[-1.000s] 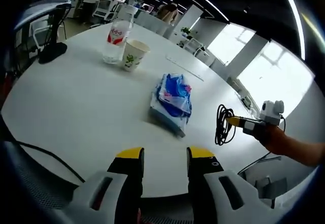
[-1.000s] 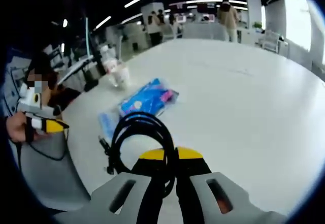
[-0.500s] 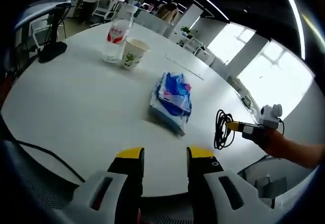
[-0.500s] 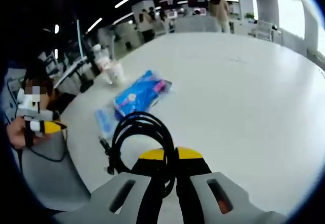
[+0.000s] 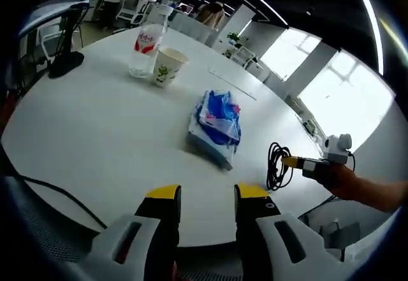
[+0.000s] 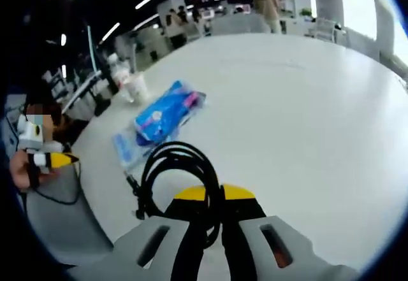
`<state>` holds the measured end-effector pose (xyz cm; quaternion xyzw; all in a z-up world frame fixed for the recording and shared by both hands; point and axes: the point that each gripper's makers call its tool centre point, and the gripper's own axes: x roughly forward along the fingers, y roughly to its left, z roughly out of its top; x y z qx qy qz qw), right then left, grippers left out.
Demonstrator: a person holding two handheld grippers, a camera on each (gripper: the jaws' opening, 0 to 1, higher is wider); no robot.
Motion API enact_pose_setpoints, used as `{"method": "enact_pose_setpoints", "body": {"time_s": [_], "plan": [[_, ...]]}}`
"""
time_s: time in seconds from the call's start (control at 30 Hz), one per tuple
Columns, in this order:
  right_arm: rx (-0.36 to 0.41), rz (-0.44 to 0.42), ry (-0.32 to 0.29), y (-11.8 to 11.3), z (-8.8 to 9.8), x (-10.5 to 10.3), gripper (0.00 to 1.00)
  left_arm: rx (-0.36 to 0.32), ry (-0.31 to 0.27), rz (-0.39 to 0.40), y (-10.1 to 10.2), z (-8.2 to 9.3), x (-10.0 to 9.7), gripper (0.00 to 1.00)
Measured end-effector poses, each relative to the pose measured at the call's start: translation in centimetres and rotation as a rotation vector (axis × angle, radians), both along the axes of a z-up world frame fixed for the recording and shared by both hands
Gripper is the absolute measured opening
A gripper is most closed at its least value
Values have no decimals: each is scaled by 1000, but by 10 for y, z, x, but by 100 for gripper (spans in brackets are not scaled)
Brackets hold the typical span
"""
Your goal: Arrange the tabletop items into an orderly group along one side of the table until the central work area is clear of visible clutter.
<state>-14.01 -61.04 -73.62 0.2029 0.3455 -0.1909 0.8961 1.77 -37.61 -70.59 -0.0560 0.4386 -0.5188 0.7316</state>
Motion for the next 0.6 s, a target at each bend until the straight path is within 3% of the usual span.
{"method": "enact_pose_setpoints", "body": {"time_s": [0.4,0.6], "plan": [[27,-28,20,2,-9,1,6,-1,5,1,-2,-1,1,32],[18,4,34,6,-10,8,6,0,7,2,-4,-1,1,31]]}}
